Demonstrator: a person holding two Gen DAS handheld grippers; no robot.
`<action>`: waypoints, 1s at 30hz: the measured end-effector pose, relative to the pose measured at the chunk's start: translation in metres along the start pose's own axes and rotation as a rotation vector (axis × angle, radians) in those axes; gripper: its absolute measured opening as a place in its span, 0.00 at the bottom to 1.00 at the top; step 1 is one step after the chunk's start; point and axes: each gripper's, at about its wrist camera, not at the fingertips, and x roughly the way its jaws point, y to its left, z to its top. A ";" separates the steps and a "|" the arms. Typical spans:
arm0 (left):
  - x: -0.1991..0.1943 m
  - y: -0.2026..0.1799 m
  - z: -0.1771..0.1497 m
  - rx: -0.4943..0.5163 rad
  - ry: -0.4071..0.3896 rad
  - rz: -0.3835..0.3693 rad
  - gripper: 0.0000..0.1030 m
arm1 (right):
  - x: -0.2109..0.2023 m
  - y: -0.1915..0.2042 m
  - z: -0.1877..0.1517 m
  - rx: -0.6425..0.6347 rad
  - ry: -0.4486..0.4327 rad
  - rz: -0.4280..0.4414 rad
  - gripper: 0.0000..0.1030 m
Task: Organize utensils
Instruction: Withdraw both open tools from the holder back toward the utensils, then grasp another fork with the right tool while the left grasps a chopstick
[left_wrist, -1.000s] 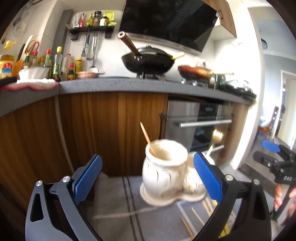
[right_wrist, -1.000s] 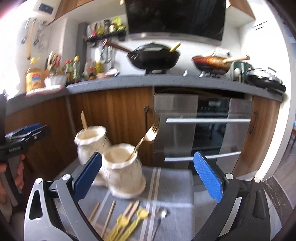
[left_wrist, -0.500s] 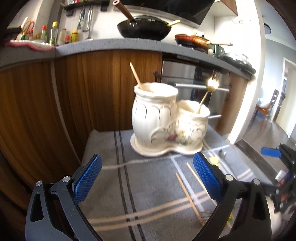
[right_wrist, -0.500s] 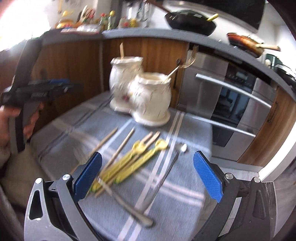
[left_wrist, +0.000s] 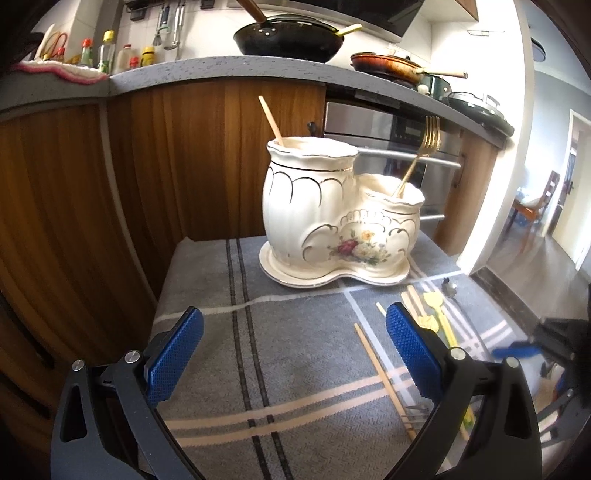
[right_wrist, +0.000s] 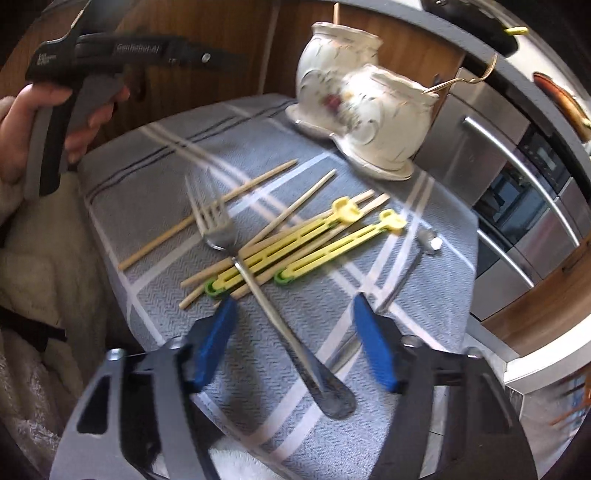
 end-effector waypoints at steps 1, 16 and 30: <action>0.000 -0.001 0.000 0.004 -0.001 0.000 0.95 | 0.000 0.000 0.000 0.000 0.005 0.015 0.49; -0.002 0.001 0.000 -0.005 -0.004 -0.004 0.95 | 0.010 0.002 0.017 -0.077 0.093 0.188 0.11; 0.001 0.001 0.000 -0.010 0.012 -0.004 0.95 | -0.015 -0.030 0.011 0.114 -0.030 0.224 0.06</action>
